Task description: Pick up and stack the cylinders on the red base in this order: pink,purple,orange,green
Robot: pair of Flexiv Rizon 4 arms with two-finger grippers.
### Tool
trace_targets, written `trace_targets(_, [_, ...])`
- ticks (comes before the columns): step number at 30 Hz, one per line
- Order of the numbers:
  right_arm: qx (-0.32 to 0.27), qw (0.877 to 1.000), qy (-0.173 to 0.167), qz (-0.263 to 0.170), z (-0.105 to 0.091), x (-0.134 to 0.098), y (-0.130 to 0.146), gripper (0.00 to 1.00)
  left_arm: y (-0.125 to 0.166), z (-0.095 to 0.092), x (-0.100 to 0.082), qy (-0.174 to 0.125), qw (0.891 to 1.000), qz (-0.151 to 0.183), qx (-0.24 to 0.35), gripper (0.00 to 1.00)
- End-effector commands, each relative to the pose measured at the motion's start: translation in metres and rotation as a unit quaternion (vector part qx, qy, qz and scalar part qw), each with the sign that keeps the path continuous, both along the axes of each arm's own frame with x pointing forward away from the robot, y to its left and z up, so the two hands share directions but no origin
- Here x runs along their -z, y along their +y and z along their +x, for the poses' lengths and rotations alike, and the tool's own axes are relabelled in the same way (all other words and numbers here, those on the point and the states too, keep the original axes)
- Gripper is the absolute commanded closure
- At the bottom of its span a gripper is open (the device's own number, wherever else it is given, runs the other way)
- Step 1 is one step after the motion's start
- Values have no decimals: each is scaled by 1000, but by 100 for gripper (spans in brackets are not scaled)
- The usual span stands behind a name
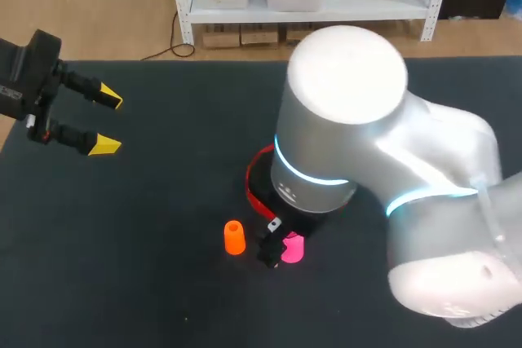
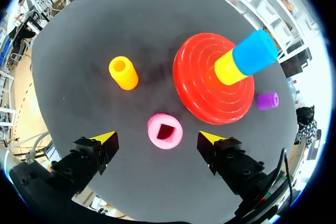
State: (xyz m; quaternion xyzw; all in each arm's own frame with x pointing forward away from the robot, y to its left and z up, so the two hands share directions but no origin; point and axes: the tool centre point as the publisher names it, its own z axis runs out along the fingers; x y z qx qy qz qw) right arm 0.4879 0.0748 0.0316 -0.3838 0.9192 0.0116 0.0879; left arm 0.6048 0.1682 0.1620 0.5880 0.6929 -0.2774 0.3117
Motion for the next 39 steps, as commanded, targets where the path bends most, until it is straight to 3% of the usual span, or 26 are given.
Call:
trace_targets(1, [2,1000,20,-16,6,2,8,0,1,0,1,-2,1000,-2,0,0])
trace_targets(19, [29,998,46,10,9,3,-3,0,1,0,1,-2,1000,-2,0,0])
trace_targets(20, [29,998,46,11,9,3,-2,9,1,0,1,-2,1000,-2,0,0])
trace_targets(24, [24,999,47,12,8,3,2,18,1,0,1,-2,1000,-2,0,0])
trace_targets(27, [22,999,47,11,7,3,4,48,1,0,1,-2,1000,-2,0,0])
trace_targets(39, [28,998,49,0,7,6,2,60,1,0,1,-2,1000,-2,0,0])
